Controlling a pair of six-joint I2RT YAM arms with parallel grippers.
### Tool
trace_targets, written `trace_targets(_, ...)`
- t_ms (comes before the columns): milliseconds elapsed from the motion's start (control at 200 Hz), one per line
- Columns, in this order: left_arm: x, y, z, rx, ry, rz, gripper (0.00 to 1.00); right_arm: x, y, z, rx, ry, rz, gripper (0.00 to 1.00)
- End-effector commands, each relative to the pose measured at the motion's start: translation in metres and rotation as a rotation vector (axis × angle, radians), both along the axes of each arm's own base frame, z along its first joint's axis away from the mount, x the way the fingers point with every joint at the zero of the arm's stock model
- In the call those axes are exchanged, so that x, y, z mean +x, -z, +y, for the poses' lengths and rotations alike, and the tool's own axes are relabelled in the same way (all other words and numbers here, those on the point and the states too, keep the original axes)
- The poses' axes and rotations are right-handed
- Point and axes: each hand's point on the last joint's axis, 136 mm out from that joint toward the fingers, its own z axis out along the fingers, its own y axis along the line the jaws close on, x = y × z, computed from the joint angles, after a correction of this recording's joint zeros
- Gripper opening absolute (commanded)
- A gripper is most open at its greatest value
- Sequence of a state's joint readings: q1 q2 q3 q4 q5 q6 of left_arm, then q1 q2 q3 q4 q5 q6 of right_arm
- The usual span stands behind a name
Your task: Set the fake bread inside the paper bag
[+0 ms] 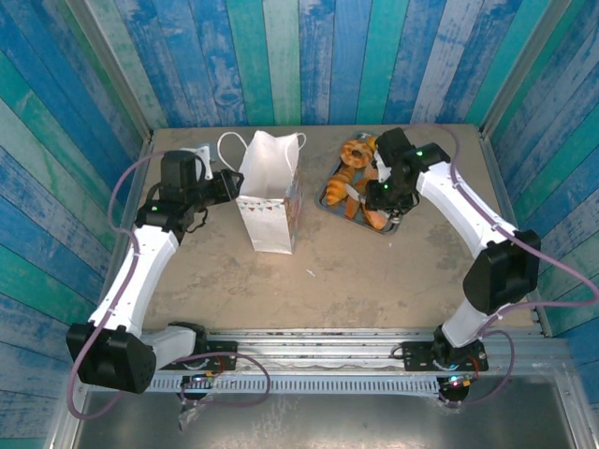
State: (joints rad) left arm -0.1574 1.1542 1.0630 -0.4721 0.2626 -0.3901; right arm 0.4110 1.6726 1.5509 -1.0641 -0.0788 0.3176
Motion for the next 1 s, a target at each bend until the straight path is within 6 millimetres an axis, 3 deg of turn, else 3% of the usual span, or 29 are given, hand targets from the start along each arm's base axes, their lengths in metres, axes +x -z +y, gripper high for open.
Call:
trace_targets(0, 0.0, -0.019, 0.008, 0.046, -0.025, -0.067, 0.69, 0.004, 0.0, 0.003, -0.017, 0.007, 0.006, 0.52)
trace_targets(85, -0.002, -0.026, 0.013, 0.061, -0.047, -0.103, 0.82, 0.005, 0.007, 0.003, -0.03, 0.007, 0.02, 0.52)
trace_targets(265, -0.007, -0.036, 0.018, 0.097, -0.052, -0.159, 0.92, 0.009, 0.02, 0.007, -0.042, 0.001, 0.046, 0.52)
trace_targets(461, -0.007, -0.037, 0.023, 0.127, -0.066, -0.167, 0.93, 0.008, 0.024, 0.004, -0.056, 0.004, 0.054, 0.43)
trace_targets(716, -0.009, -0.043, 0.028, 0.139, -0.095, -0.183, 0.93, 0.002, 0.007, -0.001, -0.048, 0.017, 0.01, 0.27)
trace_targets(997, -0.017, -0.061, 0.04, 0.152, -0.153, -0.224, 0.95, -0.011, -0.016, -0.006, -0.021, 0.017, -0.048, 0.21)
